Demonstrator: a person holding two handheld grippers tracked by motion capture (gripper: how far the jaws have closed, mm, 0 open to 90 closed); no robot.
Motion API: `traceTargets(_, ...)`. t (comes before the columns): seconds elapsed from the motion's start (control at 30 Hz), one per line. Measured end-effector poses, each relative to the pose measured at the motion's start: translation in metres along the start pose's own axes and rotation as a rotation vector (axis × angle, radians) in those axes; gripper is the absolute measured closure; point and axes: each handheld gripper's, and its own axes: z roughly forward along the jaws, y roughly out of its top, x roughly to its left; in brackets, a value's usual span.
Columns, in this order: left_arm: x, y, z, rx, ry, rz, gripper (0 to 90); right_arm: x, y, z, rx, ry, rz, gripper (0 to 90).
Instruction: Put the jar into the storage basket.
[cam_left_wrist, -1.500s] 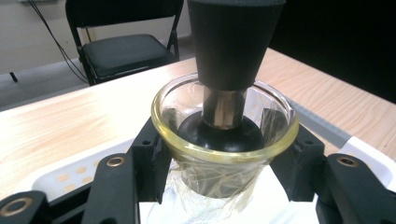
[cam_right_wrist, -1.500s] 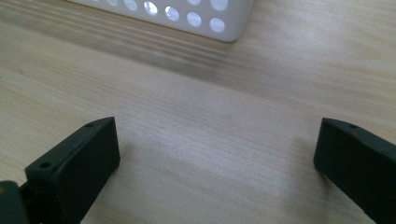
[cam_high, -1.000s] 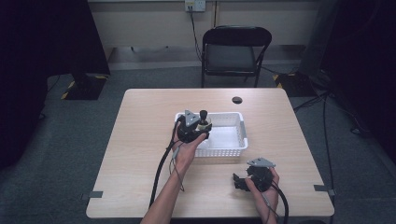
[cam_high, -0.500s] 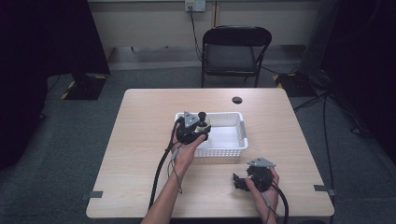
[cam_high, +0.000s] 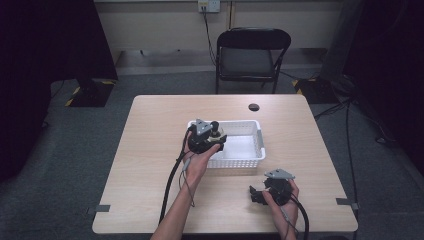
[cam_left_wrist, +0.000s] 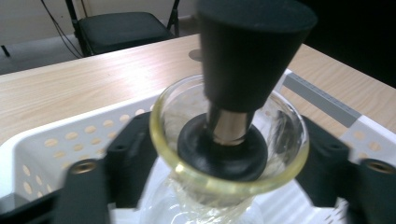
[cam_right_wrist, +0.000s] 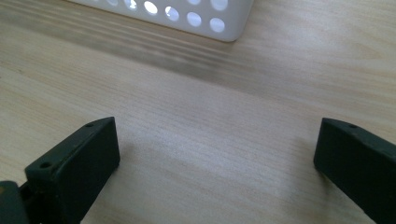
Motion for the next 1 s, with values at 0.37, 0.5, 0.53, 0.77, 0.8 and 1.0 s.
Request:
traceTargets(0.37, 0.000, 0.001, -0.001, -0.011, -0.001, -0.028, 1.0, 0.000, 0.000, 0.000, 0.000, 0.000, 0.000, 0.0)
traceTargets(0.5, 0.001, 0.000, -0.001, 0.009, -0.001, -0.030, 0.2, 0.000, 0.000, 0.000, 0.000, 0.000, 0.000, 0.0)
traceTargets(0.53, 0.002, 0.000, -0.001, 0.008, -0.007, -0.034, 0.2, 0.000, 0.000, 0.000, 0.000, 0.000, 0.000, 0.0)
traceTargets(0.77, 0.000, -0.001, -0.005, -0.002, -0.023, -0.037, 0.1, 0.000, 0.000, 0.000, 0.000, 0.000, 0.000, 0.0)
traceTargets(0.8, 0.000, -0.001, -0.006, -0.002, -0.023, -0.035, 0.1, 0.000, 0.000, 0.000, 0.000, 0.000, 0.000, 0.0)
traceTargets(1.0, -0.001, 0.002, -0.016, -0.015, -0.019, -0.040, 0.1, 0.000, 0.000, 0.000, 0.000, 0.000, 0.000, 0.0)
